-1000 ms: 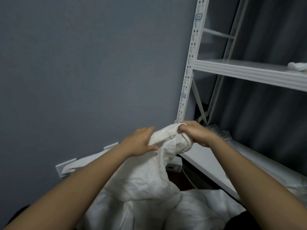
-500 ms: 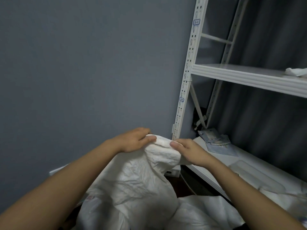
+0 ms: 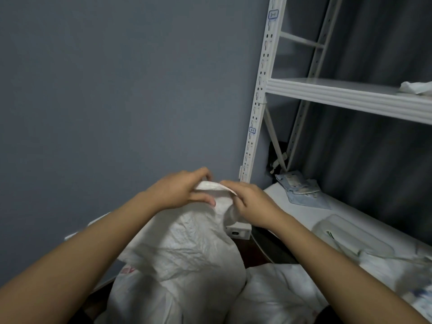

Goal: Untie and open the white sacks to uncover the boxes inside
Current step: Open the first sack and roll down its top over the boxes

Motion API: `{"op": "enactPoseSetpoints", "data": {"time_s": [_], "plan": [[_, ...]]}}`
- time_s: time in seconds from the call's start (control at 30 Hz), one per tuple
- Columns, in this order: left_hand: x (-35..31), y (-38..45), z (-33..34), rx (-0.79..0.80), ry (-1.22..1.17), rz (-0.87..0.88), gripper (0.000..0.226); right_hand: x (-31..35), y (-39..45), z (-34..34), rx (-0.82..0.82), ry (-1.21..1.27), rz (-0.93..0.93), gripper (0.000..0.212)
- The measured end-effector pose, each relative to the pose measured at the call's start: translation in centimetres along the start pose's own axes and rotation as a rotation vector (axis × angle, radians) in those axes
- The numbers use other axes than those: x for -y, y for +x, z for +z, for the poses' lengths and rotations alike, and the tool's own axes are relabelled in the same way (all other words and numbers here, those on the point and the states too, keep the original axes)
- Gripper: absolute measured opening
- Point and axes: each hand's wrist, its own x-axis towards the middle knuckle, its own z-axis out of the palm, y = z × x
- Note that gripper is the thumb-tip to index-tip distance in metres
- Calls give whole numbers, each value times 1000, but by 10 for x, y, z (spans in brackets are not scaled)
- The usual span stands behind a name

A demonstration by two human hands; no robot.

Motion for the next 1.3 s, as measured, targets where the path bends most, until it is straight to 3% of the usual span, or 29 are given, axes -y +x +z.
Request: {"op": "enactPoseSetpoints", "data": {"time_s": [0.07,0.1,0.2,0.23,0.27,0.33,0.4,0.43,0.5,0.6,0.67,0.73,0.77,0.83,0.9,0.97,1.03,1.1,1.2,1.23,1.3], "plan": [[7,2,-1,25,-76,-17,43,-3,-4,1,-80,-331,-97,56],[8,1,0,-13,-40,2,42,-3,-4,2,-59,-359,-114,55],[5,-3,6,-311,343,292,39,9,-3,4,91,36,-72,44],[1,-3,6,-321,426,359,34,11,0,6,93,174,-50,37],[-1,-2,5,-271,448,363,34,12,2,9,65,186,-35,31],[-2,1,2,-75,330,206,44,16,1,9,-27,-80,-13,25],[1,2,-3,128,-2,-3,42,9,-3,12,-114,-335,-30,20],[4,1,-4,194,-169,-65,37,6,-5,10,-142,-349,-38,20],[7,-1,-2,281,-350,-93,30,7,-7,5,-62,-154,-22,21],[2,-1,2,239,-361,-15,25,14,-8,3,79,174,-26,16],[1,-2,-1,213,-349,-13,22,16,-9,3,-12,-50,-80,15],[5,-5,-6,230,-328,-52,19,7,-11,3,-150,-354,-156,28],[5,-8,-8,223,-301,-66,20,5,-12,3,-175,-348,-178,33],[4,-11,-8,129,-145,-45,22,14,-14,-2,-96,-98,-114,33],[-4,-12,-6,-14,188,23,25,19,-13,0,15,149,-45,26],[-7,-12,-5,-53,293,37,29,17,-9,-1,-39,-169,-95,19],[-5,-14,-9,80,44,-65,38,9,-10,-1,-132,-477,-112,36],[-4,-16,-8,169,-251,-130,39,10,-13,2,-219,-436,-137,44],[-7,-17,2,44,-201,8,35,22,-13,-2,-89,-11,-45,36],[-7,-17,4,7,-137,61,34,23,-12,-2,-51,-18,-80,30],[-2,-18,2,27,-131,72,29,19,-9,-3,-51,-318,-225,22]]}}
